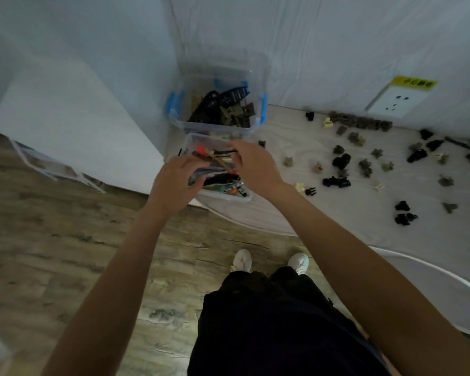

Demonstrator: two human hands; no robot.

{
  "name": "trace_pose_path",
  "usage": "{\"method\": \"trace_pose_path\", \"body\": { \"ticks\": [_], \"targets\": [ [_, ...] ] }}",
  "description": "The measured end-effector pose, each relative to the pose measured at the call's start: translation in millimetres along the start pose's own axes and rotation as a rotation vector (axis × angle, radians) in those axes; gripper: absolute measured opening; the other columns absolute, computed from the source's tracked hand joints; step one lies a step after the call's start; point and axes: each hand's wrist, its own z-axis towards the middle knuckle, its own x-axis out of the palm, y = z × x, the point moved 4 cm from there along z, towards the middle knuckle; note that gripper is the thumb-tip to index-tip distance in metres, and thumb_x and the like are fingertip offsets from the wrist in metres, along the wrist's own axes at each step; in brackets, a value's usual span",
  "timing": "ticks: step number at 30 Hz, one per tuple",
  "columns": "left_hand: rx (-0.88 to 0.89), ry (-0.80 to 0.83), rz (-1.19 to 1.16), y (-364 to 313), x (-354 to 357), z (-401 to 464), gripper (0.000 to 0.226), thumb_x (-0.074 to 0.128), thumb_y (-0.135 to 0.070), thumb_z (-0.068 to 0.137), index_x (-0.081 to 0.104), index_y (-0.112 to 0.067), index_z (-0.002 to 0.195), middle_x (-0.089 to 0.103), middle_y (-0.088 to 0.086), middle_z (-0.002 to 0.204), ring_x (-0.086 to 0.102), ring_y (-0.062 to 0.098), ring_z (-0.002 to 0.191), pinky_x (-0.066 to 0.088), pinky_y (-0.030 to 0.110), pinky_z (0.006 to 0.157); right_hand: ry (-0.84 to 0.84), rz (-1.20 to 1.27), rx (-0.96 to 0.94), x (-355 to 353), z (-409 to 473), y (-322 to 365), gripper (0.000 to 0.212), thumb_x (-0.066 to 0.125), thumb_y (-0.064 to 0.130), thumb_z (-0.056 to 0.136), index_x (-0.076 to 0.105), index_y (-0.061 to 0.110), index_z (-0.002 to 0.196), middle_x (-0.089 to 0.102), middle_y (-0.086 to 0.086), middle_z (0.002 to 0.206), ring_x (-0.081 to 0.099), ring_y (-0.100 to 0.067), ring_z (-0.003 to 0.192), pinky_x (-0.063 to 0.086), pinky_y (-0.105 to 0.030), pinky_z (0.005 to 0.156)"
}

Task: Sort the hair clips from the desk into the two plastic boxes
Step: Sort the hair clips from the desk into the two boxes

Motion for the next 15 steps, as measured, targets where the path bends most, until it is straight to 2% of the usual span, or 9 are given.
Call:
{"method": "trace_pose_path", "body": {
  "ticks": [2, 5, 8, 11, 13, 15],
  "targets": [
    [-0.014, -0.029, -0.006, 6.5, 2.3, -8.3, 0.038, 0.044, -0.033, 0.086, 0.062, -0.015, 0.114, 0.065, 0.007, 0.11, 0.057, 0.028, 0.103, 0.047, 0.039, 0.087, 0.063, -0.158, -0.087, 15.8, 7.5, 9.3, 0.037, 0.044, 0.017, 0.093, 0.05, 0.017, 0.129, 0.059, -0.01, 0.123, 0.053, -0.029, 0.11, 0.043, -0.041, 0.09],
    [-0.037, -0.04, -0.075, 7.3, 8.5, -15.2, 0.042, 0.042, -0.034, 0.088, 0.059, -0.012, 0.118, 0.063, 0.009, 0.115, 0.055, 0.027, 0.108, 0.044, 0.037, 0.093, 0.184, -0.356, -0.121, 32.4, 11.3, 9.0, 0.046, 0.043, 0.023, 0.095, 0.036, 0.015, 0.14, 0.045, -0.009, 0.139, 0.041, -0.03, 0.124, 0.033, -0.039, 0.1],
    [-0.076, -0.073, -0.125, 8.9, 6.1, -22.6, 0.04, 0.045, -0.028, 0.09, 0.055, -0.009, 0.124, 0.06, 0.01, 0.121, 0.052, 0.027, 0.113, 0.041, 0.036, 0.097, 0.296, -0.349, -0.187, 40.0, 4.4, 13.3, 0.047, 0.039, 0.022, 0.097, 0.03, 0.019, 0.143, 0.037, -0.007, 0.147, 0.038, -0.031, 0.128, 0.04, -0.045, 0.098],
    [-0.053, -0.113, -0.12, 11.6, 8.7, -26.4, 0.039, 0.044, -0.024, 0.091, 0.053, -0.009, 0.126, 0.059, 0.011, 0.123, 0.052, 0.027, 0.114, 0.042, 0.038, 0.098, 0.38, -0.545, -0.33, 36.5, -1.0, 6.4, 0.049, 0.036, 0.026, 0.099, 0.021, 0.031, 0.146, 0.026, 0.002, 0.154, 0.035, -0.028, 0.131, 0.04, -0.042, 0.094],
    [-0.05, -0.153, -0.079, 12.4, 9.9, -28.5, 0.034, 0.047, -0.018, 0.092, 0.053, -0.01, 0.125, 0.059, 0.011, 0.123, 0.052, 0.027, 0.114, 0.042, 0.038, 0.097, 0.394, -0.688, -0.39, 30.1, -4.4, 2.3, 0.048, 0.035, 0.028, 0.099, 0.023, 0.031, 0.145, 0.024, 0.003, 0.154, 0.034, -0.027, 0.132, 0.034, -0.042, 0.1],
    [-0.044, -0.214, -0.042, 6.9, 9.0, -28.4, 0.031, 0.052, -0.012, 0.09, 0.054, -0.011, 0.121, 0.06, 0.01, 0.119, 0.052, 0.028, 0.111, 0.044, 0.039, 0.095, 0.364, -0.668, -0.389, 20.4, -7.6, 0.6, 0.045, 0.035, 0.028, 0.099, 0.03, 0.026, 0.143, 0.029, -0.002, 0.152, 0.029, -0.027, 0.136, 0.026, -0.042, 0.109]
  ]
}}
